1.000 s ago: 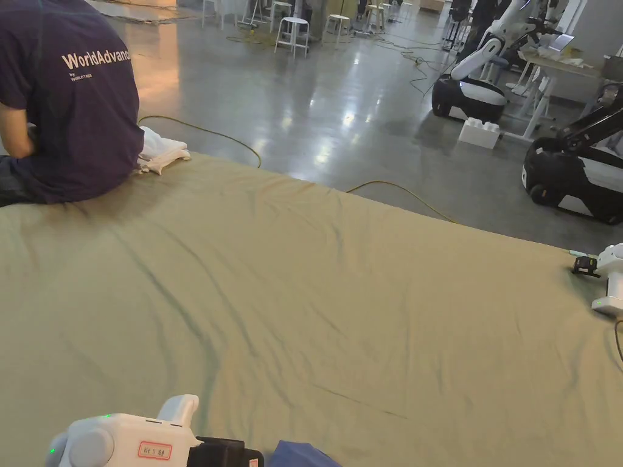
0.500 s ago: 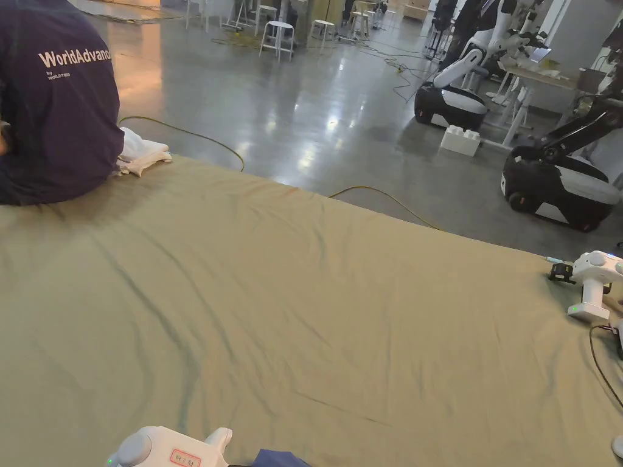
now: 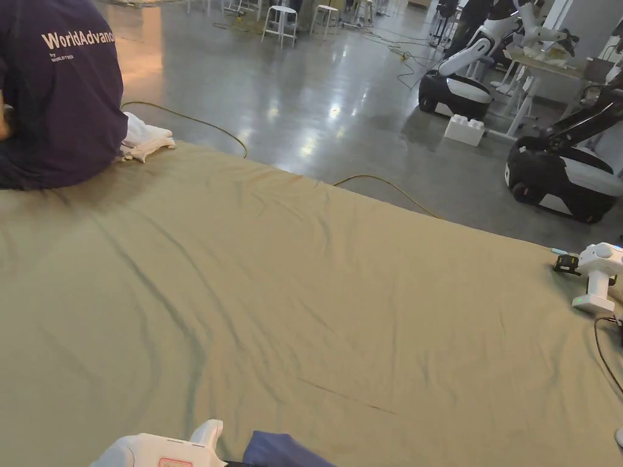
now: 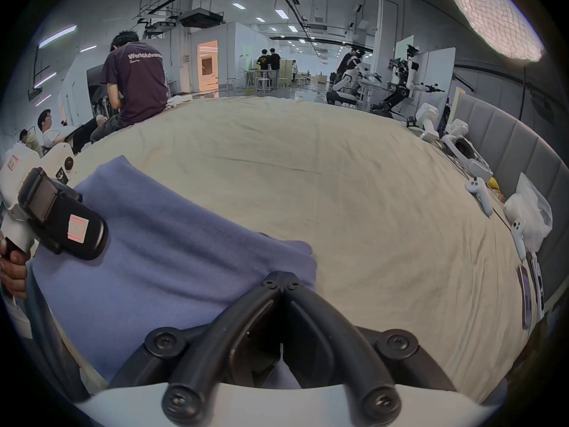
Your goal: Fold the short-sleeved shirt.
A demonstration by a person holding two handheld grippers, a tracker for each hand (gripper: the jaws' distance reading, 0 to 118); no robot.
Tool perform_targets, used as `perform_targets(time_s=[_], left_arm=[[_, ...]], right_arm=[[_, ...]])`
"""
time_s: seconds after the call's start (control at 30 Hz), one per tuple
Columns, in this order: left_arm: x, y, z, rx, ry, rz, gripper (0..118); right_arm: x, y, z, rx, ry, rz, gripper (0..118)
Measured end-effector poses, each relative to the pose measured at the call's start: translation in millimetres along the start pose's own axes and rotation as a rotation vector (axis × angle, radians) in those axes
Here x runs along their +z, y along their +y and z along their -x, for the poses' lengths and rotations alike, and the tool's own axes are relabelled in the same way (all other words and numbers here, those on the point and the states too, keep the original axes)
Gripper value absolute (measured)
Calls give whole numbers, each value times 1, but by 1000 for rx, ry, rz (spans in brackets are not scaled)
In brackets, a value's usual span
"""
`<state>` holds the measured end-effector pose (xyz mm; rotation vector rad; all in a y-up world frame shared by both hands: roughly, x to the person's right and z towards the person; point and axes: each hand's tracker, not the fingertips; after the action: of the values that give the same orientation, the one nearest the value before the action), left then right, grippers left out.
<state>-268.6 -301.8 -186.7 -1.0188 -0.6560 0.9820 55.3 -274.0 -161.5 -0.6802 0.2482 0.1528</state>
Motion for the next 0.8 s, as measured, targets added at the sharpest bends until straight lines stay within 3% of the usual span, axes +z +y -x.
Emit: perform_targets(time_s=[0.13,0.47,0.8], left_arm=[[45,22,-8,17,29,-56,24],[214,90,-34,-72,275,-215,24],[337,123,-12,24,422,-253,24]], right_arm=[[6,28,-9,-3,-17,-76,0],[55,136,-73,-56,-128,-352,0],[96,194,-112,-53,-177,-482,0]])
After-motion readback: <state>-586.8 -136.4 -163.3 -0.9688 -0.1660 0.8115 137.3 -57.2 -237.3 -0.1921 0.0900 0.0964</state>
